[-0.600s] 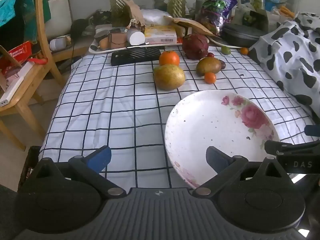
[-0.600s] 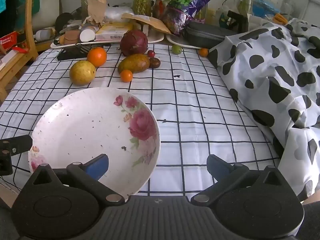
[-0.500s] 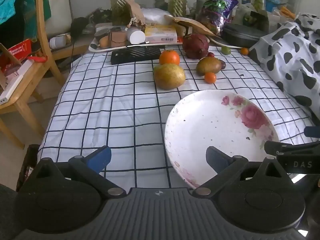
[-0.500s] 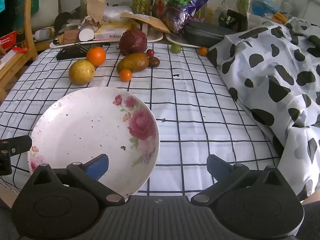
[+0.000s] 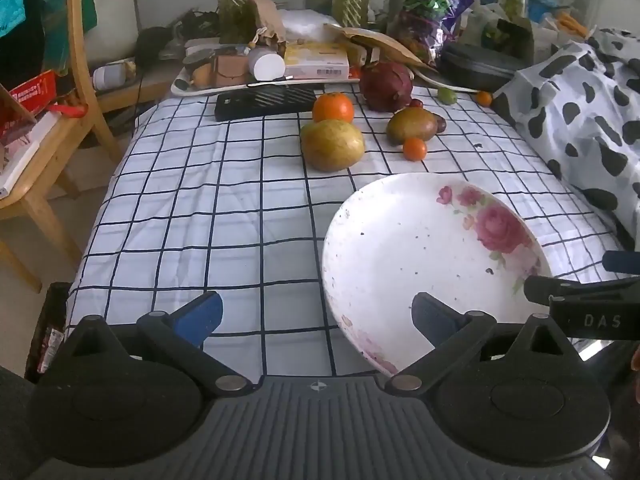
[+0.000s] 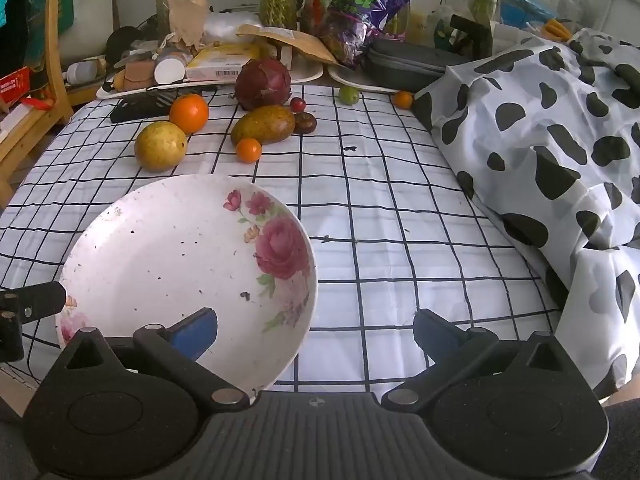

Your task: Organize fruits

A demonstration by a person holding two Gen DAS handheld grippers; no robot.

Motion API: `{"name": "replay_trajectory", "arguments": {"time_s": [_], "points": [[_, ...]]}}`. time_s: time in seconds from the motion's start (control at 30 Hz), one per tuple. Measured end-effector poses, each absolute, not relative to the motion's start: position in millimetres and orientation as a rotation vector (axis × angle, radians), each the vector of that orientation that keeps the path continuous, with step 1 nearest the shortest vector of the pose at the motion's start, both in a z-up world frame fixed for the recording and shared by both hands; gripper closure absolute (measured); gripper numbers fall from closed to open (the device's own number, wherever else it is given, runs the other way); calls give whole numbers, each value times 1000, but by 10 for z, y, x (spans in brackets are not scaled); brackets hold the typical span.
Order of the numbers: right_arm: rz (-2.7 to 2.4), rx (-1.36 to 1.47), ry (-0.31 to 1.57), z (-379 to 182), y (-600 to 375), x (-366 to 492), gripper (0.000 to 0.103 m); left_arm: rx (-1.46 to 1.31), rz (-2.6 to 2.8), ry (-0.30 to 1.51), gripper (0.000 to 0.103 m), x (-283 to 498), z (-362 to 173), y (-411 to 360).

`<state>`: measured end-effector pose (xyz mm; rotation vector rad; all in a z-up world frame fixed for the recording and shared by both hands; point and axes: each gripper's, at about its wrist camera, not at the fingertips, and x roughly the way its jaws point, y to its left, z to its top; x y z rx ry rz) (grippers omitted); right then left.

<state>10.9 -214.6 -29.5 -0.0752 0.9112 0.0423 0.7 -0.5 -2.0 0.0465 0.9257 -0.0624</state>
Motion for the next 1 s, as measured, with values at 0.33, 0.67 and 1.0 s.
{"name": "replay_trajectory", "arguments": {"time_s": [0.33, 0.67, 1.0], "points": [[43, -72, 914, -292, -2156, 114, 0, 71, -65, 911, 1, -1, -30, -11], [42, -67, 921, -305, -2167, 121, 0, 80, -83, 916, 1, -3, -46, -37], [41, -69, 927, -312, -2162, 128, 0, 90, -78, 910, 1, 1, -61, -40]]}}
